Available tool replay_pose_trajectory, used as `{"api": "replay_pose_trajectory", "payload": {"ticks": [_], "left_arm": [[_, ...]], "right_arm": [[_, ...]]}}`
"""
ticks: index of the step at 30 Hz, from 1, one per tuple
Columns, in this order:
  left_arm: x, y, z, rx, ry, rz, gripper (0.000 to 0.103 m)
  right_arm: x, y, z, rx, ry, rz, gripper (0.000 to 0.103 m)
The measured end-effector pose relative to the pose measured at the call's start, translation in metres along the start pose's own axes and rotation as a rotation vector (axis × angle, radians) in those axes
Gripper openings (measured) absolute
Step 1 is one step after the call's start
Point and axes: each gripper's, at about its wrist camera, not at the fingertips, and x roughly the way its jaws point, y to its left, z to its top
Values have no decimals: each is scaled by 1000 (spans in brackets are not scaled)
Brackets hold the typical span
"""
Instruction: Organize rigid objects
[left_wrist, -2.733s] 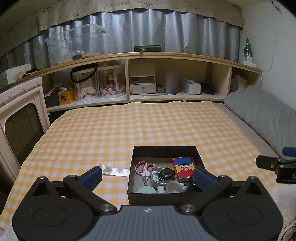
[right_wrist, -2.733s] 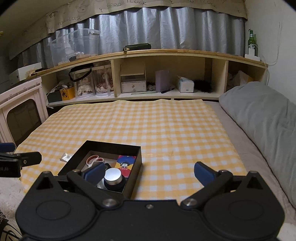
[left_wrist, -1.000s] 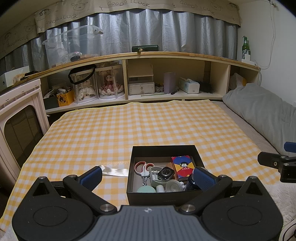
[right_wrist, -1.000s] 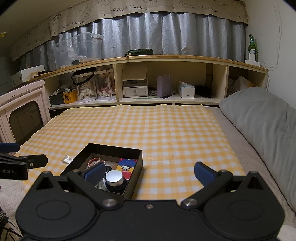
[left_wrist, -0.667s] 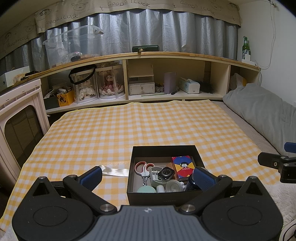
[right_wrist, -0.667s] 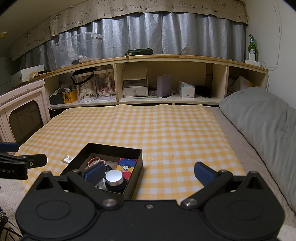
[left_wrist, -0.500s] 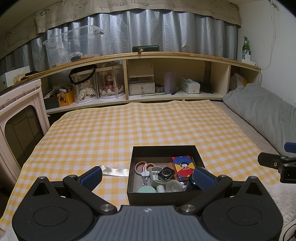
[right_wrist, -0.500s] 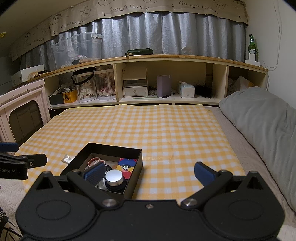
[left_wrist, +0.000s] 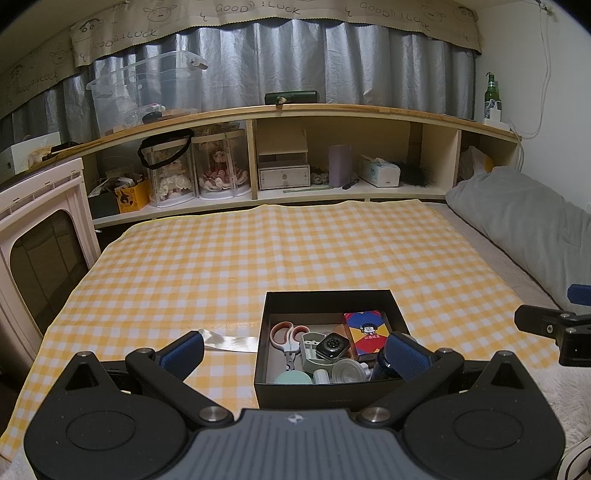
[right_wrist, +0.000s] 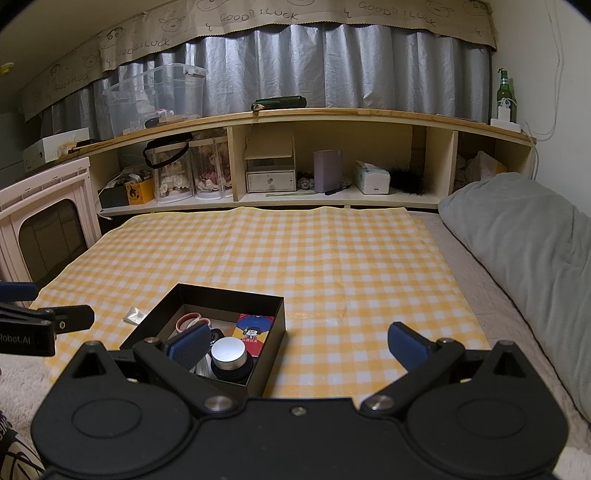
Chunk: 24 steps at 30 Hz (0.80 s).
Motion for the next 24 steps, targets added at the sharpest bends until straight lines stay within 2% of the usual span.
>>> {"api": "replay_pose_trajectory", "payload": {"ticks": [24], "left_arm": [[1, 6, 0, -2, 0, 4, 103]], "right_arm": [[0, -1, 0, -3, 3, 0, 103]]}}
